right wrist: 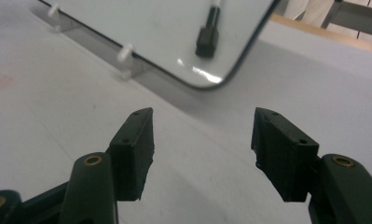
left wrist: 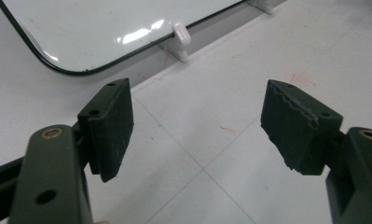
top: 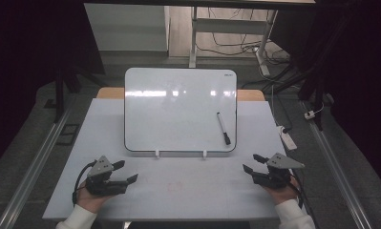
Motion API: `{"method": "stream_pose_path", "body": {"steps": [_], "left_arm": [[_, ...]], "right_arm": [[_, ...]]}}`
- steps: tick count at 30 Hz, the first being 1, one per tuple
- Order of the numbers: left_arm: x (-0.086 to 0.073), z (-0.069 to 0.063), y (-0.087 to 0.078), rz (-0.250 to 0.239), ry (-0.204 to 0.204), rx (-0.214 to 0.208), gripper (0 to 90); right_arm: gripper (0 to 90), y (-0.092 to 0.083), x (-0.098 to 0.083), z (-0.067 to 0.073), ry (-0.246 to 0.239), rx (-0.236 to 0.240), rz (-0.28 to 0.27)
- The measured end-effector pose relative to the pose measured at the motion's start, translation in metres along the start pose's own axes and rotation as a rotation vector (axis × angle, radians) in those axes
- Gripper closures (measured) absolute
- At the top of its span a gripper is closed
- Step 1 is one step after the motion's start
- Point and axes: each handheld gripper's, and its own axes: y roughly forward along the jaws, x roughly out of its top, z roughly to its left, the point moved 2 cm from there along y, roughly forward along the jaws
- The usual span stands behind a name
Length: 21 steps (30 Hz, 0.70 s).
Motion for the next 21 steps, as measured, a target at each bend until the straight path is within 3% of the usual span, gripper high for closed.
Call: {"method": "stream_pose_path", "body": {"steps": [3, 10, 21], "left_arm": [[-0.0009, 0.0006, 0.0001, 0.001, 0.000, -0.001, 26.5], [-0.0017, 0.0032, 0.0015, 0.002, -0.003, -0.001, 26.2], [-0.0014, 0.0037, 0.0008, -0.002, 0.001, -0.001, 25.9]], "right_arm": [[39.1, 0.0006, -0.0071, -0.0038, 0.016, 0.011, 0.008], [39.0, 0.0031, -0.0080, -0.0011, -0.020, 0.007, 0.015], [38.8, 0.0034, -0.0071, 0.0005, -0.037, -0.008, 0.017]]}}
